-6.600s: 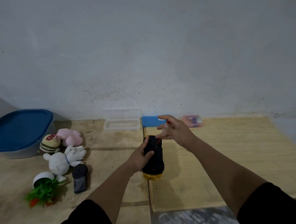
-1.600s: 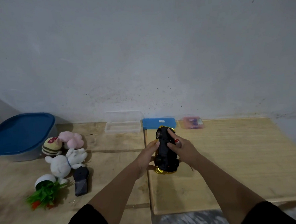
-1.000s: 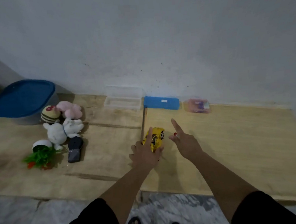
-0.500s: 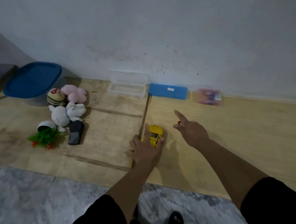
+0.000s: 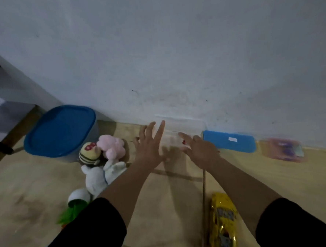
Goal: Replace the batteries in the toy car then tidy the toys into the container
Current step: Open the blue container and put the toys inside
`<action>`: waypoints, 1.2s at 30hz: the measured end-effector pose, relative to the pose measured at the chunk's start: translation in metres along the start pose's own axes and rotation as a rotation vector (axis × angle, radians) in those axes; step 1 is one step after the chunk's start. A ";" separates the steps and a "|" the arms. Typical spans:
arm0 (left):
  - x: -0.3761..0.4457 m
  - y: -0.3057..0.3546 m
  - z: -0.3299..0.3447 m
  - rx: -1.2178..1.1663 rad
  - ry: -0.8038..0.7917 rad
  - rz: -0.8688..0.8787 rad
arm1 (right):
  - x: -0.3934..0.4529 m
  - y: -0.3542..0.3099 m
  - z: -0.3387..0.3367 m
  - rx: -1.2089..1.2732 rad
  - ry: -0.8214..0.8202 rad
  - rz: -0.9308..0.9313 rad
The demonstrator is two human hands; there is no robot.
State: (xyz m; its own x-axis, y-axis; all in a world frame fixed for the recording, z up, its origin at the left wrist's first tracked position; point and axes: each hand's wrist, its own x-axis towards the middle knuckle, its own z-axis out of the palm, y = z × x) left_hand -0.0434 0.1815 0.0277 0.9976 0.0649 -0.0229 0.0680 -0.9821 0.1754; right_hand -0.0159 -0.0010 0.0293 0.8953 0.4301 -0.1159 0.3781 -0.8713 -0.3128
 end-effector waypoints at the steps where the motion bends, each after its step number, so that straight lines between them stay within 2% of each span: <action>1: 0.014 -0.012 -0.001 0.027 -0.021 0.066 | 0.014 -0.009 0.008 0.006 0.000 -0.007; 5: 0.060 -0.044 0.002 0.076 -0.083 0.234 | 0.059 -0.029 0.039 -0.049 0.040 0.000; 11: 0.092 -0.061 0.025 0.063 -0.175 0.330 | 0.076 -0.027 0.063 -0.091 0.007 0.035; 15: 0.100 -0.065 0.033 0.064 -0.132 0.371 | 0.080 -0.023 0.071 -0.130 -0.034 0.061; 19: 0.106 -0.066 0.036 0.021 -0.093 0.400 | 0.079 -0.024 0.065 -0.137 -0.054 -0.002; 21: 0.107 -0.066 0.038 0.018 -0.076 0.412 | 0.076 -0.023 0.059 -0.212 0.056 -0.003; 23: 0.107 -0.065 0.038 0.016 -0.053 0.435 | 0.075 -0.021 0.051 -0.293 0.185 0.105; 25: 0.104 -0.064 0.037 0.019 -0.039 0.469 | 0.076 -0.021 0.043 -0.289 0.214 0.202; 28: 0.095 -0.064 0.040 0.033 -0.009 0.505 | 0.070 -0.020 0.042 -0.282 0.146 0.253; 32: 0.082 -0.065 0.051 0.007 -0.073 0.530 | 0.052 -0.021 0.060 -0.287 0.040 0.253; 36: 0.078 -0.068 0.057 0.000 0.021 0.541 | 0.043 -0.018 0.071 -0.298 0.015 0.268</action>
State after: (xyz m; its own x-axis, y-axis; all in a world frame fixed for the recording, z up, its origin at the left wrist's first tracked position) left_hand 0.0293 0.2437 -0.0422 0.8904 -0.4461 0.0907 -0.4551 -0.8766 0.1565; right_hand -0.0013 0.0499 -0.0366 0.9740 0.1768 -0.1415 0.1805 -0.9835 0.0135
